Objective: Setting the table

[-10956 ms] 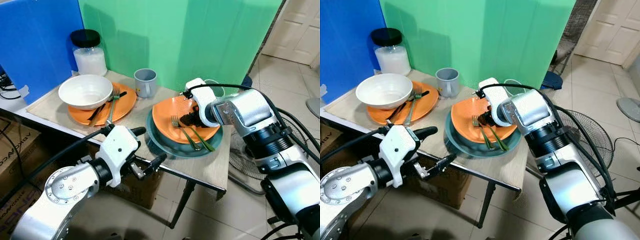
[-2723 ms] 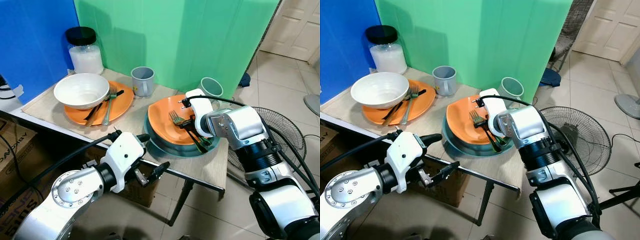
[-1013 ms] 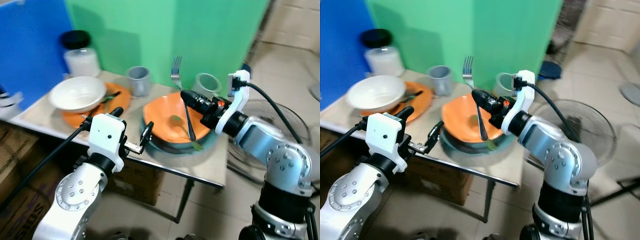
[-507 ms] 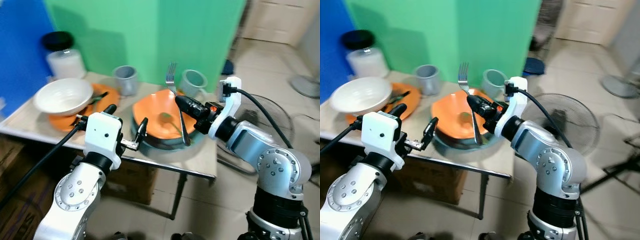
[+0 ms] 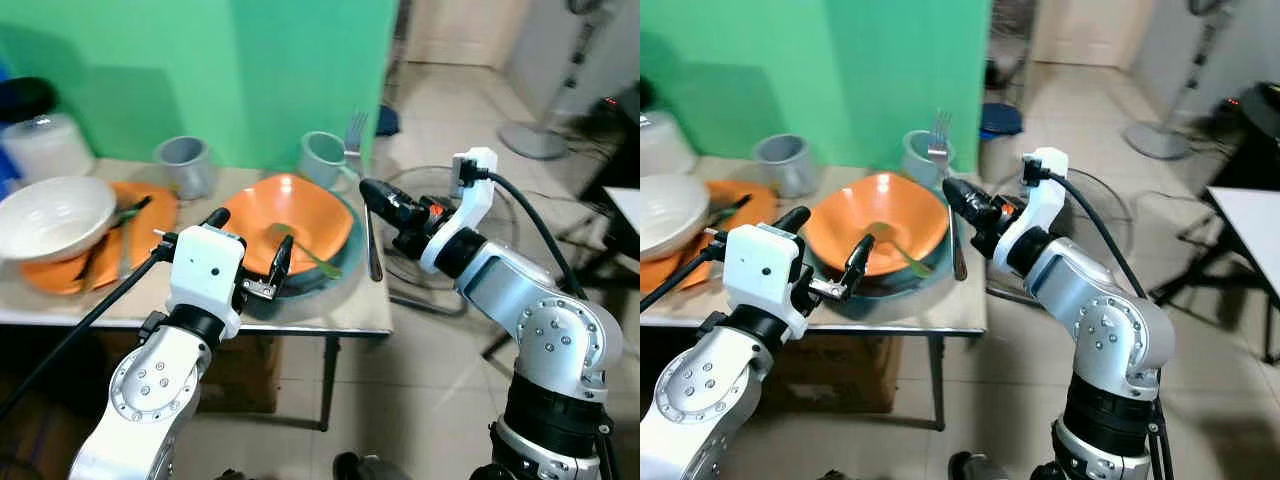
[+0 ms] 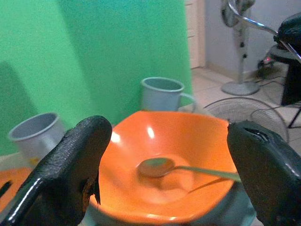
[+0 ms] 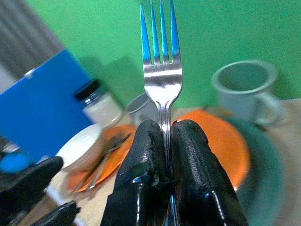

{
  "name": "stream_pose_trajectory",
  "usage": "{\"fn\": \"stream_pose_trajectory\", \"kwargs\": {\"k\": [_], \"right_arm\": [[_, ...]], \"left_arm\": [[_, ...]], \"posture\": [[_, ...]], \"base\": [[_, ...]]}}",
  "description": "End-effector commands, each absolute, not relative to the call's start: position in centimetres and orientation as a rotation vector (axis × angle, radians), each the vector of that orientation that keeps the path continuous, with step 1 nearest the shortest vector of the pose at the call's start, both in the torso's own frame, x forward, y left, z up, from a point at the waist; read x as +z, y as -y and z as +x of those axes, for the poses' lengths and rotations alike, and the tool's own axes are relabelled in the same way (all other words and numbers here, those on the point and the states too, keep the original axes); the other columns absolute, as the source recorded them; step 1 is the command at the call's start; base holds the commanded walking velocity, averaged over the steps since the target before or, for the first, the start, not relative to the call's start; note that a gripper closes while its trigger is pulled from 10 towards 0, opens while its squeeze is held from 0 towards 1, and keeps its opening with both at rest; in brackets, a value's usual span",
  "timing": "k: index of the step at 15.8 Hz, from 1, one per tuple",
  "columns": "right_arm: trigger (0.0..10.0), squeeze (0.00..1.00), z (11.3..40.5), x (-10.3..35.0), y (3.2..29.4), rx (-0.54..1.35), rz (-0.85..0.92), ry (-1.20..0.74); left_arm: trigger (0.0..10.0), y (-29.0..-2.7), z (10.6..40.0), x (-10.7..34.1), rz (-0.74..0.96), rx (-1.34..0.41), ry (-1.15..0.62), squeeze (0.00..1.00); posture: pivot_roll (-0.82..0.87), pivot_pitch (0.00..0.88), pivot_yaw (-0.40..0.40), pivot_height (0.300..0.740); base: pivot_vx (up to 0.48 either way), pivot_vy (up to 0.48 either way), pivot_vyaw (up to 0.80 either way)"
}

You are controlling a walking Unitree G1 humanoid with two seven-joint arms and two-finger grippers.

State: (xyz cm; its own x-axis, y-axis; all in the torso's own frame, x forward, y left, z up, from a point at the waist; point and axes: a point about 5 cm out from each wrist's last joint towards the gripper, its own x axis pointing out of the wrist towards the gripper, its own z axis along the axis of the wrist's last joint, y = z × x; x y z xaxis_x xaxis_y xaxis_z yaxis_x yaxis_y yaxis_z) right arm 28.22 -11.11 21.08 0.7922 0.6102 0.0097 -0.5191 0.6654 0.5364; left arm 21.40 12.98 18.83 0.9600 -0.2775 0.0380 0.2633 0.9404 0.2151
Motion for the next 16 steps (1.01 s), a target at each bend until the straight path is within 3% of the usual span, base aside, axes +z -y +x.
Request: {"fn": "stream_pose_trajectory", "kwargs": {"k": [1, 5, 10, 16], "right_arm": [[10.0, 0.00, 28.3, 22.2, 12.1, 0.576, 0.503, -0.109], [10.0, 0.00, 28.4, 22.6, 12.9, 0.498, 0.412, -0.073], [10.0, 0.00, 28.9, 22.1, 13.9, 0.373, 0.419, -0.071], [10.0, 0.00, 29.0, 21.8, 14.7, 0.262, 0.320, -0.056]], "left_arm": [[10.0, -13.1, 21.6, 19.1, 0.215, -0.255, 0.084, 0.00], [10.0, -13.4, 21.9, 19.3, 0.235, -0.234, 0.090, 0.00], [10.0, -13.4, 21.9, 18.9, 0.183, -0.207, 0.059, 0.00], [10.0, -15.4, 22.6, 18.6, 0.210, -0.004, 0.074, 0.00]], "posture": [[-0.05, 0.000, -0.008, 0.740], [-0.05, 0.000, -0.011, 0.740], [-0.06, 0.000, -0.018, 0.740], [-0.07, 0.007, -0.023, 0.740]], "base": [[0.000, 0.000, -0.79], [0.000, 0.000, -0.78], [0.000, 0.000, -0.78], [0.000, 0.000, -0.78]]}}
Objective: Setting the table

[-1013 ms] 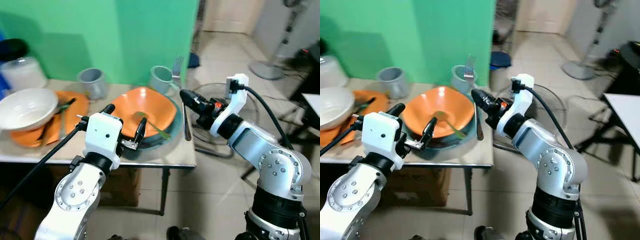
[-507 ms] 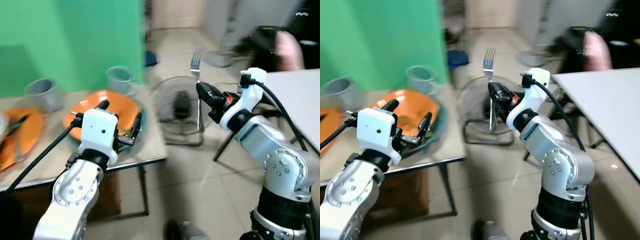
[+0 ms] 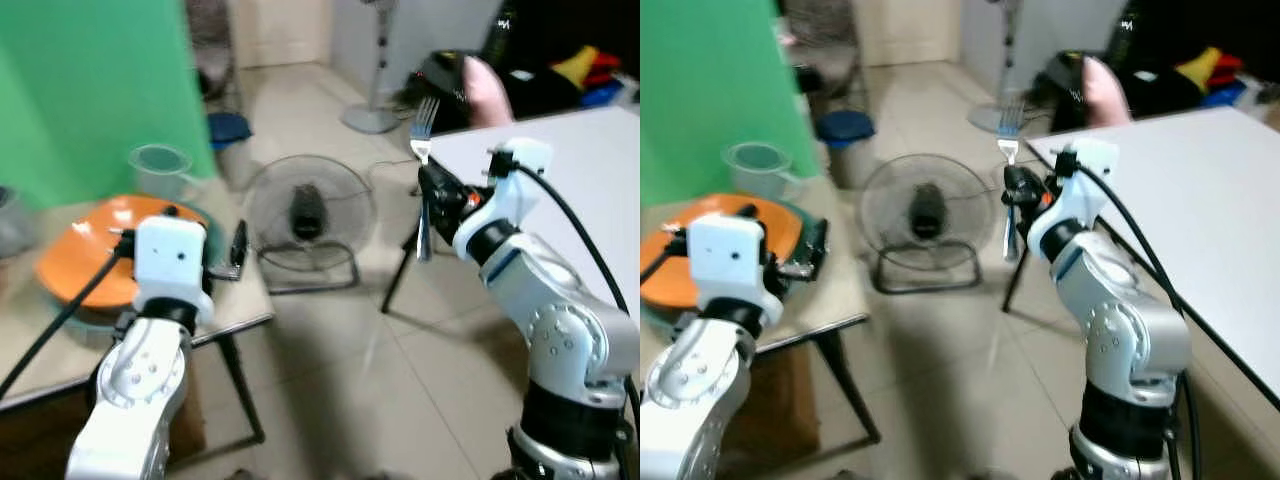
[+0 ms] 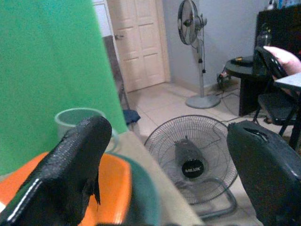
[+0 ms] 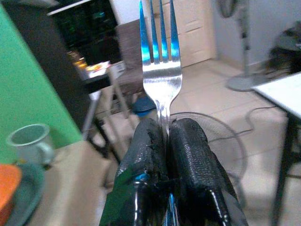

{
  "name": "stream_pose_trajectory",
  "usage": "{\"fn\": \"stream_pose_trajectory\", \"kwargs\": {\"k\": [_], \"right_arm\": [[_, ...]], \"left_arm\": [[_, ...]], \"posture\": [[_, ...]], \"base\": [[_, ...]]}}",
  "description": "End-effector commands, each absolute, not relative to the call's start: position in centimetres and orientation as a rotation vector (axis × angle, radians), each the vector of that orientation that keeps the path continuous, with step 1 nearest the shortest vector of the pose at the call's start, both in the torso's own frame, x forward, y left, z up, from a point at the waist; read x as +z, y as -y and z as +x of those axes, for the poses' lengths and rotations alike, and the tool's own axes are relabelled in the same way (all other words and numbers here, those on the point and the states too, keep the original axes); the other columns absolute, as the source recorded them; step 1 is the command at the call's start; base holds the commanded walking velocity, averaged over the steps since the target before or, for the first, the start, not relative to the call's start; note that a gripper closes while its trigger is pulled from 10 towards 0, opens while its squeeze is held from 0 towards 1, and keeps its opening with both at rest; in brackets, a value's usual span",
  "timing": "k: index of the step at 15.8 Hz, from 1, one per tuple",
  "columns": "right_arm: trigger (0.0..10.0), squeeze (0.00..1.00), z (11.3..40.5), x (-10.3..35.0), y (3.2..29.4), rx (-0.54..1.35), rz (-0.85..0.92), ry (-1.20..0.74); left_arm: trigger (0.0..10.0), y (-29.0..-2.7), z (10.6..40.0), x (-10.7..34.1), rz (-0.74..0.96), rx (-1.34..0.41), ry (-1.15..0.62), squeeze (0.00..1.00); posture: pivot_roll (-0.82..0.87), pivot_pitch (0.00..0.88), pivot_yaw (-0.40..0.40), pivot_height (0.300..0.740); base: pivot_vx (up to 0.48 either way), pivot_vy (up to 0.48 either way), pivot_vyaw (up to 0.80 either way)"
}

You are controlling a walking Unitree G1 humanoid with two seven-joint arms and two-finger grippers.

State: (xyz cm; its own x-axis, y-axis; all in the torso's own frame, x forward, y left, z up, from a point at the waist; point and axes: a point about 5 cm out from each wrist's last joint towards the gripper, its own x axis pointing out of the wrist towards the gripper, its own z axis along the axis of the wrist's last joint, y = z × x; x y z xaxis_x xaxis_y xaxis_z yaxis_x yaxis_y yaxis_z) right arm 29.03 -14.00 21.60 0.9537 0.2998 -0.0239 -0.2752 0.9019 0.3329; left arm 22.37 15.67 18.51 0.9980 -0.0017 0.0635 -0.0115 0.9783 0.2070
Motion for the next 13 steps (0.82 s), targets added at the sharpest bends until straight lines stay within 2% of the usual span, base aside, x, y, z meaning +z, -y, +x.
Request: {"fn": "stream_pose_trajectory", "kwargs": {"k": [1, 6, 13], "right_arm": [[10.0, 0.00, 29.2, 21.9, 14.9, 0.230, 0.303, -0.052], [10.0, 0.00, 30.0, 21.8, 15.8, 0.120, 0.194, -0.055], [10.0, 0.00, 31.6, 21.0, 17.9, -0.025, 0.104, -0.109]], "left_arm": [[10.0, -15.7, 22.7, 18.5, 0.228, 0.022, 0.071, 0.00], [10.0, -16.0, 23.0, 19.0, 0.160, -0.007, 0.091, 0.00], [10.0, -16.1, 23.5, 18.7, 0.166, -0.039, 0.069, 0.00]], "posture": [[-0.07, 0.008, -0.024, 0.740], [-0.08, 0.004, -0.021, 0.740], [-0.08, 0.007, -0.013, 0.740]], "base": [[0.000, 0.000, -0.78], [0.000, 0.000, -0.78], [0.287, 0.000, -0.78]]}}
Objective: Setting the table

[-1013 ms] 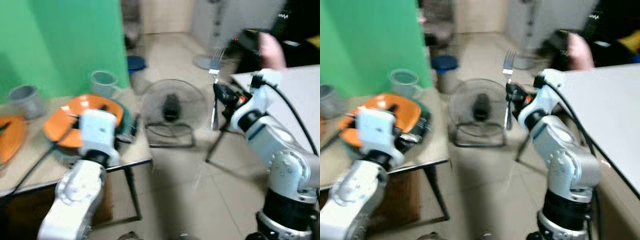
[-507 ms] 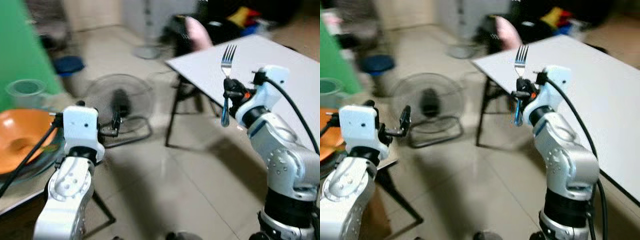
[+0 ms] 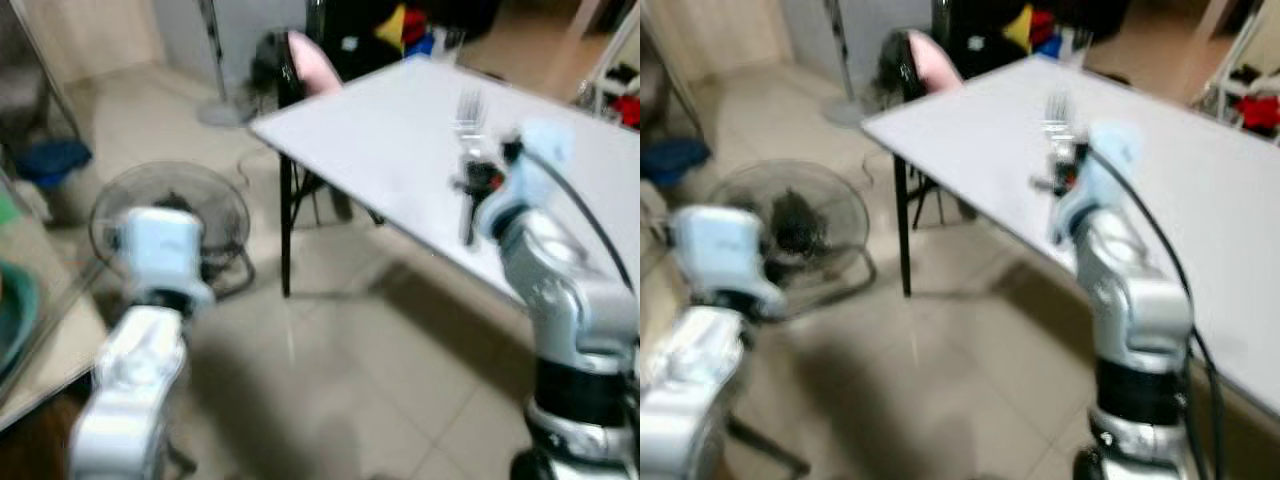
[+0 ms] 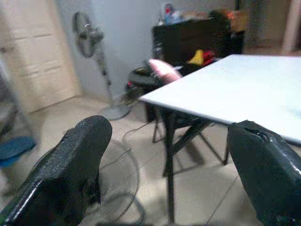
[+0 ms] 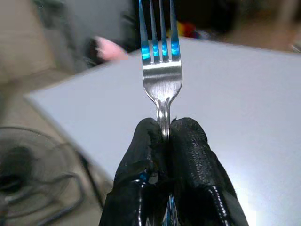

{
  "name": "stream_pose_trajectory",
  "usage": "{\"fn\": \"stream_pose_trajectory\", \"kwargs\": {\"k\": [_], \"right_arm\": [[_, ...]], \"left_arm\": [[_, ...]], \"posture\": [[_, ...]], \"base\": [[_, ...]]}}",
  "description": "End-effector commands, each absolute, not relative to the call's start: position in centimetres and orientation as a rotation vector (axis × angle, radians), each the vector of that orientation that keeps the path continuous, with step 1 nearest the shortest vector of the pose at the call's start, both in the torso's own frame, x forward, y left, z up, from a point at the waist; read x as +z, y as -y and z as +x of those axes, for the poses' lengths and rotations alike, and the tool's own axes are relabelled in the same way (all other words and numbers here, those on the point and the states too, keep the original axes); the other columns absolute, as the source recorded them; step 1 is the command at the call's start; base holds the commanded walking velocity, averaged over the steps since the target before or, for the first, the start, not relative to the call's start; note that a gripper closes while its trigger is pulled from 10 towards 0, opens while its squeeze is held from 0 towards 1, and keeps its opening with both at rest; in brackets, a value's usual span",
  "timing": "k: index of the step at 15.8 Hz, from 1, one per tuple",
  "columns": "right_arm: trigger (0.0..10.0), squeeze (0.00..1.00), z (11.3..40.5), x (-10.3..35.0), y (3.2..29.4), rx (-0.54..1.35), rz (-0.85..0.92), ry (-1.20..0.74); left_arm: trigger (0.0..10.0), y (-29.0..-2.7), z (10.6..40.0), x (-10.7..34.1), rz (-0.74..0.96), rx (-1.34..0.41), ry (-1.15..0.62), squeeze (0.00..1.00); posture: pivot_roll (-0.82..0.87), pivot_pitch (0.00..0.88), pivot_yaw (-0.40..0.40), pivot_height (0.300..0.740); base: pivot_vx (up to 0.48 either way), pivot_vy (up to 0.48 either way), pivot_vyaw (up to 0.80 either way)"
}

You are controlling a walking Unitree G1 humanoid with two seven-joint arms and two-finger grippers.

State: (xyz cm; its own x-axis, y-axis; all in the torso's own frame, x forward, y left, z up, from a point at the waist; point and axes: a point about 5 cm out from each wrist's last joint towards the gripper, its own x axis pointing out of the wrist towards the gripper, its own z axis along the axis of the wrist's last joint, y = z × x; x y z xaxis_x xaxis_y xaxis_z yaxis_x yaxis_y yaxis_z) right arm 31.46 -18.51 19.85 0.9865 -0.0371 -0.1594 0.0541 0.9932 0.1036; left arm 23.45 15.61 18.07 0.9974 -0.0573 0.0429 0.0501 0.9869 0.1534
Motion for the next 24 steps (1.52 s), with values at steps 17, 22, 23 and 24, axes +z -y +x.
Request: {"fn": "stream_pose_trajectory", "kwargs": {"k": [17, 22, 23, 24], "right_arm": [[10.0, 0.00, 30.5, 18.2, 18.7, -0.044, 0.007, -0.323], [10.0, 0.00, 30.9, 18.0, 17.3, 0.173, -0.023, -0.356], [10.0, 0.00, 31.0, 18.1, 16.8, 0.214, -0.018, -0.351], [10.0, 0.00, 31.0, 18.2, 16.4, 0.242, -0.009, -0.343]], "left_arm": [[10.0, -15.0, 23.8, 17.2, 0.165, -0.157, 0.021, 0.00], [10.0, -15.5, 24.0, 16.9, 0.142, -0.111, 0.006, 0.00], [10.0, -15.6, 24.1, 17.0, 0.152, -0.102, 0.007, 0.00], [10.0, -15.8, 24.1, 17.0, 0.161, -0.101, 0.016, 0.00]], "posture": [[-0.12, 0.000, 0.004, 0.740], [-0.12, 0.000, 0.003, 0.740], [-0.11, 0.000, 0.002, 0.740], [-0.11, 0.000, 0.002, 0.740]], "base": [[0.274, 0.000, -0.78], [0.000, 0.000, -0.31], [0.000, 0.000, 0.00], [0.000, 0.000, 0.00]]}}
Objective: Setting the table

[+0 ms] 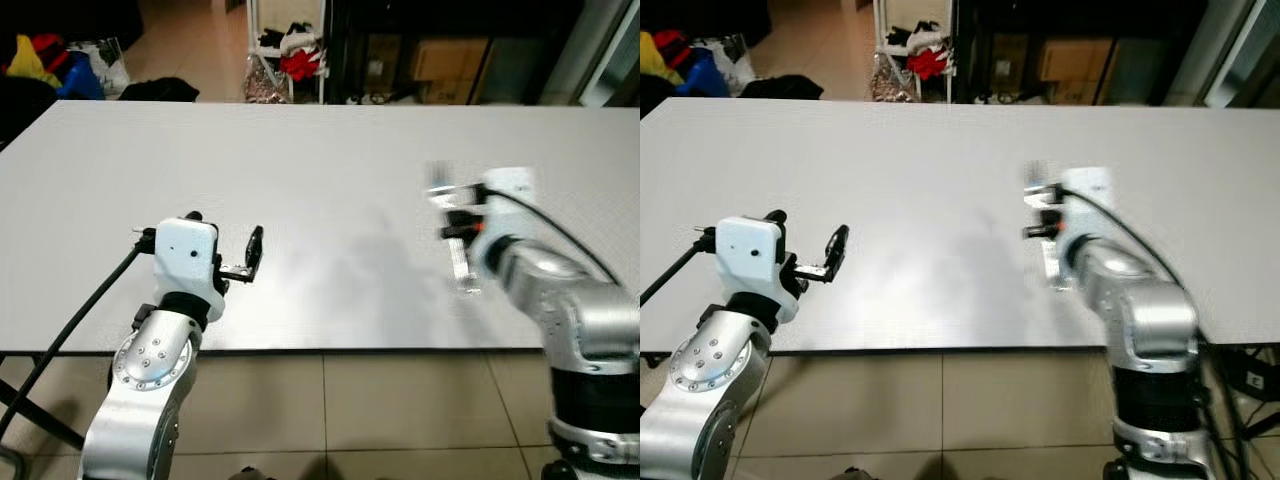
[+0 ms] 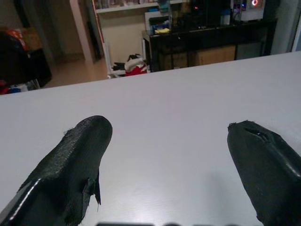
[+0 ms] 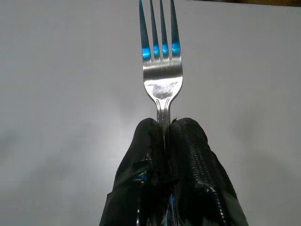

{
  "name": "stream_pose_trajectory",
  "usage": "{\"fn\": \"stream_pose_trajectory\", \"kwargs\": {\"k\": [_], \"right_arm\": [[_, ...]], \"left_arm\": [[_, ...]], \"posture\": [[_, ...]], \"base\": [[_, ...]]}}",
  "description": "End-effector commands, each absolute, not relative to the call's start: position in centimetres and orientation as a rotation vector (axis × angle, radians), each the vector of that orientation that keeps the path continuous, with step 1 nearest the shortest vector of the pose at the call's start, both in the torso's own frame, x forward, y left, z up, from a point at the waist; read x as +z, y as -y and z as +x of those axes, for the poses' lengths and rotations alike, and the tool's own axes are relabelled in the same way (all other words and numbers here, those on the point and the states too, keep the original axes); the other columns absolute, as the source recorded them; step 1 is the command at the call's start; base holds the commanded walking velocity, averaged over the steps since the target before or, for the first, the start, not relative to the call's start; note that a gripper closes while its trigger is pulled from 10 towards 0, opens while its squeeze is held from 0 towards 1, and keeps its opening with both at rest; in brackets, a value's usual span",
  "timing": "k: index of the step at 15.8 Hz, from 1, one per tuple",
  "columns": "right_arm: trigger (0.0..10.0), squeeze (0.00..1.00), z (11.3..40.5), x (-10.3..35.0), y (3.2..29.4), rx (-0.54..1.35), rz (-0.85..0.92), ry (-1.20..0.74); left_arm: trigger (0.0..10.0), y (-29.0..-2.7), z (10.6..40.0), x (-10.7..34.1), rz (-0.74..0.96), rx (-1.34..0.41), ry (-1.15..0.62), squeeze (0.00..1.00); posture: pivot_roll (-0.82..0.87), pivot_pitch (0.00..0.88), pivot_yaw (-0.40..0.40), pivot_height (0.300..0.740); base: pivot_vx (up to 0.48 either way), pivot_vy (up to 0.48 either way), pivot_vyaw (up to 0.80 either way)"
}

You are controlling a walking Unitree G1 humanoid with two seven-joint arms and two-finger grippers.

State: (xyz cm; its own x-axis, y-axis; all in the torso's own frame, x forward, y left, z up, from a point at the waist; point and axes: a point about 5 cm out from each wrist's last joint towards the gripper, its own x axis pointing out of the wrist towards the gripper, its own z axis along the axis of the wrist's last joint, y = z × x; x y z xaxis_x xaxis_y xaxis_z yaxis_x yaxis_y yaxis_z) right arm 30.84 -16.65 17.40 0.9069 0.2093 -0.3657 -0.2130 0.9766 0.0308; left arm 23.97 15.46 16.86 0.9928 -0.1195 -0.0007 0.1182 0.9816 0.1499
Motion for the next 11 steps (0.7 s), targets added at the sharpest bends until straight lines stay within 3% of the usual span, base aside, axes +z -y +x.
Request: {"fn": "stream_pose_trajectory", "kwargs": {"k": [1, 2, 11], "right_arm": [[10.0, 0.00, 31.0, 18.1, 16.2, 0.239, -0.007, -0.334], [10.0, 0.00, 30.8, 17.8, 16.2, 0.207, 0.000, -0.325], [10.0, 0.00, 28.9, 16.5, 14.4, 0.267, 0.041, -0.346]], "left_arm": [[10.0, -16.0, 24.2, 17.0, 0.162, -0.098, 0.009, 0.00], [10.0, -16.1, 24.4, 17.0, 0.155, -0.092, 0.008, 0.00], [10.0, -16.1, 24.0, 16.1, 0.169, -0.082, -0.030, 0.00]], "posture": [[-0.11, 0.000, 0.000, 0.740], [-0.11, 0.000, 0.001, 0.740], [-0.11, 0.022, 0.026, 0.740]], "base": [[0.000, 0.000, 0.00], [0.000, 0.000, 0.00], [0.000, 0.364, 0.00]]}}
